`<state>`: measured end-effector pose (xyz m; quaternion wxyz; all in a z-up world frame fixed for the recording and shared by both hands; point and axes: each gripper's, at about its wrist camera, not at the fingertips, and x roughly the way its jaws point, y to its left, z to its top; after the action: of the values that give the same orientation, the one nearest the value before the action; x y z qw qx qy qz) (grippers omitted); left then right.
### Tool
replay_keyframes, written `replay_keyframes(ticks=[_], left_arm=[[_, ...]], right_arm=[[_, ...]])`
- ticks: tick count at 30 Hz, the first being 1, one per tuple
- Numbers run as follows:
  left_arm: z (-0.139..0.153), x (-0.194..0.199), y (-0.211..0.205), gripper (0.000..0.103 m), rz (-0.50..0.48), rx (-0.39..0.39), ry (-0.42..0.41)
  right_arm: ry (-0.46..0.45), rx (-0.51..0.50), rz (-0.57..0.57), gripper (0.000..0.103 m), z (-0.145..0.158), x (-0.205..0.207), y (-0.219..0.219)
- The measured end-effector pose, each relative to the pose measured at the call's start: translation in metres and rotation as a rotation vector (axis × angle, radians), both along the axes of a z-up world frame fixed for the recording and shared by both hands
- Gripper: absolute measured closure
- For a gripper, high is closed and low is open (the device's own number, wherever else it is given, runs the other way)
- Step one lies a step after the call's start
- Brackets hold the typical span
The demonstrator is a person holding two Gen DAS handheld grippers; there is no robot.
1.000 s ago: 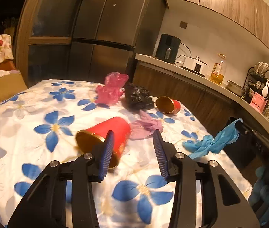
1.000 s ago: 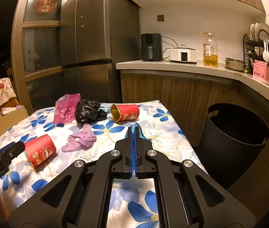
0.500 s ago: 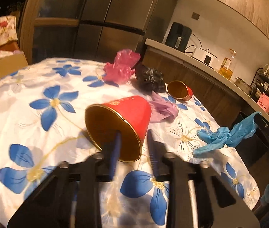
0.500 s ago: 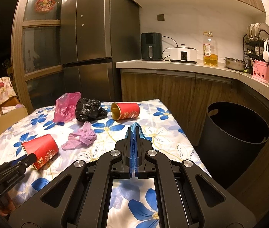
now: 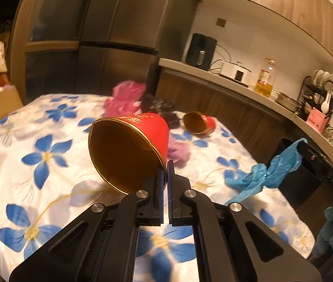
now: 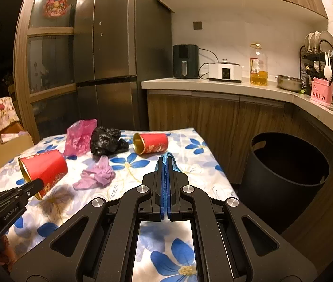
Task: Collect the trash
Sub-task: 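Carry the red cup and blue glove in both grippers over the bin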
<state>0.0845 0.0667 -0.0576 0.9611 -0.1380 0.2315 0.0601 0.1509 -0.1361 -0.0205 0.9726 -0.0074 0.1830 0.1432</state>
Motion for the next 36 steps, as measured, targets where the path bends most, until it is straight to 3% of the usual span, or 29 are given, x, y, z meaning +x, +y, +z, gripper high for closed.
replay_keyframes(ticks=[9,23,36], left_arm=[[0.031,0.036,-0.055,0.101,-0.132,0.035,-0.014],[0.063,0.100,-0.158,0.101,-0.363,0.051,-0.054],[0.064,0.147,-0.253,0.101,-0.598,0.071,-0.068]], right_arm=[[-0.037,0.018,-0.047,0.102,0.021,0.009,-0.034],[-0.138,0.055,-0.243,0.102,0.068,0.040,-0.127],[-0.114,0.079,-0.393,0.102,0.060,0.068,-0.210]])
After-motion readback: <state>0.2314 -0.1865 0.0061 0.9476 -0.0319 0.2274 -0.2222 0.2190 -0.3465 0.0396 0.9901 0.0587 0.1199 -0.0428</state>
